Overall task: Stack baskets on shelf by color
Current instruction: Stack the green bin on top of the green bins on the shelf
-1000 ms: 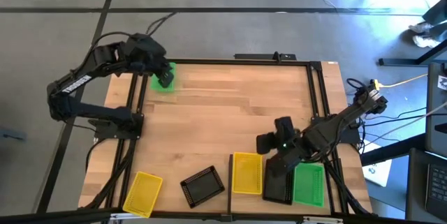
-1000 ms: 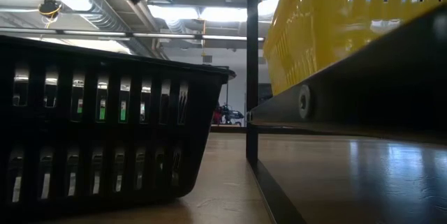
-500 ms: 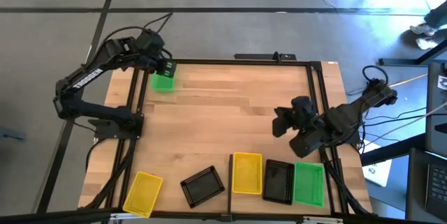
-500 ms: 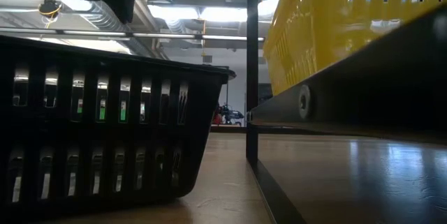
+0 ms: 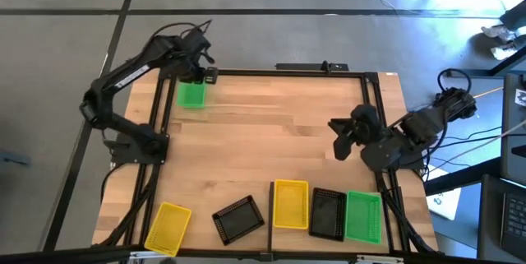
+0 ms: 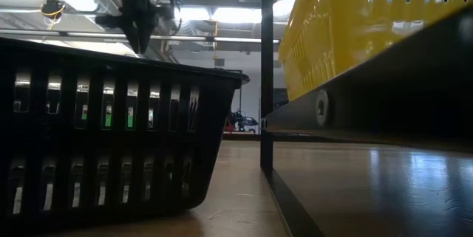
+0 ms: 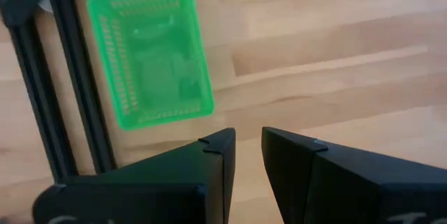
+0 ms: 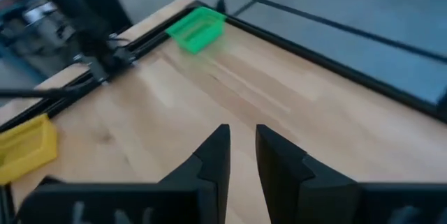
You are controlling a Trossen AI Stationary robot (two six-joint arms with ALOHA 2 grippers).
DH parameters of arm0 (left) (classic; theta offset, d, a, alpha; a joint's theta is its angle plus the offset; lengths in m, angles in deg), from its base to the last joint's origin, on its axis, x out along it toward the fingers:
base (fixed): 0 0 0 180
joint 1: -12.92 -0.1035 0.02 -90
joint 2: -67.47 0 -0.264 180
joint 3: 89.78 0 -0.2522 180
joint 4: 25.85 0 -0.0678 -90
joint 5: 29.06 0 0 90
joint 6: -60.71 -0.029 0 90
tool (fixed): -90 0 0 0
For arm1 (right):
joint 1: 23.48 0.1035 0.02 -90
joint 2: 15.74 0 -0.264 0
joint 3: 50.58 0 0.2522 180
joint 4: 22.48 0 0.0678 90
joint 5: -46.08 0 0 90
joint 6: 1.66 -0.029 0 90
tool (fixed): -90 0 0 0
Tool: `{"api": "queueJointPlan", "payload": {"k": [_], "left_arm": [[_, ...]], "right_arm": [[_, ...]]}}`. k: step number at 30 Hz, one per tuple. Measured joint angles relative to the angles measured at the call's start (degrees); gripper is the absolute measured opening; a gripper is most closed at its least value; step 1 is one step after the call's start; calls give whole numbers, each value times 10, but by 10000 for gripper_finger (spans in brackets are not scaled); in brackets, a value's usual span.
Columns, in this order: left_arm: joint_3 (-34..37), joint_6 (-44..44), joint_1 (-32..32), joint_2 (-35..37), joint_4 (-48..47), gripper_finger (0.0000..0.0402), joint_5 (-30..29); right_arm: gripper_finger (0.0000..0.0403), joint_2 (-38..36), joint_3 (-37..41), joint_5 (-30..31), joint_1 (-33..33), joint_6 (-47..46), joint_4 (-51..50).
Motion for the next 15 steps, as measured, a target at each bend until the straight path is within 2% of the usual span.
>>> {"api": "queueJointPlan", "payload": {"k": [8, 15], "left_arm": [[0, -50, -71, -102, 0, 64, 56], [0, -88, -114, -189, 4, 64, 67]], "right_arm": [[67, -9, 0, -3, 0, 192, 100], [67, -10, 0, 1, -18, 220, 141]]}}
